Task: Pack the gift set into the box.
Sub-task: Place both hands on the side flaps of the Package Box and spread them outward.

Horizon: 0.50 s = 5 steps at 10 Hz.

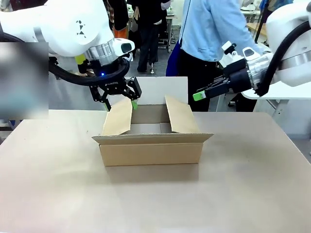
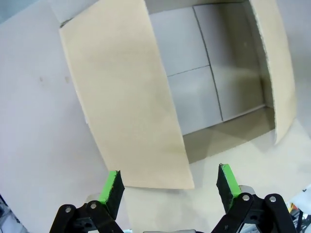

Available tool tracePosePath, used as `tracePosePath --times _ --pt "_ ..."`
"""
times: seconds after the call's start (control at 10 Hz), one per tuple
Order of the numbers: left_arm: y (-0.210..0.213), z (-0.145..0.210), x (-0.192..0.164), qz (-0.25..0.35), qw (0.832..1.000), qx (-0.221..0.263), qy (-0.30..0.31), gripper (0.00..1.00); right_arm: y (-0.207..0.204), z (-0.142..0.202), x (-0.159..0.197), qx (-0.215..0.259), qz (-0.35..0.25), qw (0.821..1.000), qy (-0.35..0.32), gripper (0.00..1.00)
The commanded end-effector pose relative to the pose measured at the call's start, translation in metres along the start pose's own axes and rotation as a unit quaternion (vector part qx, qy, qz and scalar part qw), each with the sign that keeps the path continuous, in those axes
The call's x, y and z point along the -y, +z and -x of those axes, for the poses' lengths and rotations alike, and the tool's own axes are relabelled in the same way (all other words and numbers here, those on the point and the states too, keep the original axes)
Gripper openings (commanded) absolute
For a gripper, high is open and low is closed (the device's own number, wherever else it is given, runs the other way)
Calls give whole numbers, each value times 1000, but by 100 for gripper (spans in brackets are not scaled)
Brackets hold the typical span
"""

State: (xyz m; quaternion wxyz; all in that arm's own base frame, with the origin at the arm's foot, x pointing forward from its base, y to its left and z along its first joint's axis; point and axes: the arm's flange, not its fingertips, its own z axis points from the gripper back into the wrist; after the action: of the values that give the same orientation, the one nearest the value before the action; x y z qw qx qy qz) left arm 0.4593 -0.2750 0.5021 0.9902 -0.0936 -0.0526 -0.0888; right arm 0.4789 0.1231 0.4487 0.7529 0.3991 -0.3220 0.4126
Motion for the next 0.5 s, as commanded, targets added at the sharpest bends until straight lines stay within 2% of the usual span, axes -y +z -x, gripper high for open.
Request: tracePosePath --times 0.0,0.1,0.2,0.4 --pt "0 -9 6 -19 1000 -7 13 100 -9 0 1 0 12 1000 -3 100" --pt "-1 -10 8 -19 1000 -12 12 100 -14 0 -6 -2 34 997 63 100" --pt "-1 -10 10 -17 1000 -15 9 100 -17 0 -16 -25 -16 983 183 100" --pt "1 -8 9 -14 1000 -17 9 100 -18 -4 -16 -1 2 979 202 100"
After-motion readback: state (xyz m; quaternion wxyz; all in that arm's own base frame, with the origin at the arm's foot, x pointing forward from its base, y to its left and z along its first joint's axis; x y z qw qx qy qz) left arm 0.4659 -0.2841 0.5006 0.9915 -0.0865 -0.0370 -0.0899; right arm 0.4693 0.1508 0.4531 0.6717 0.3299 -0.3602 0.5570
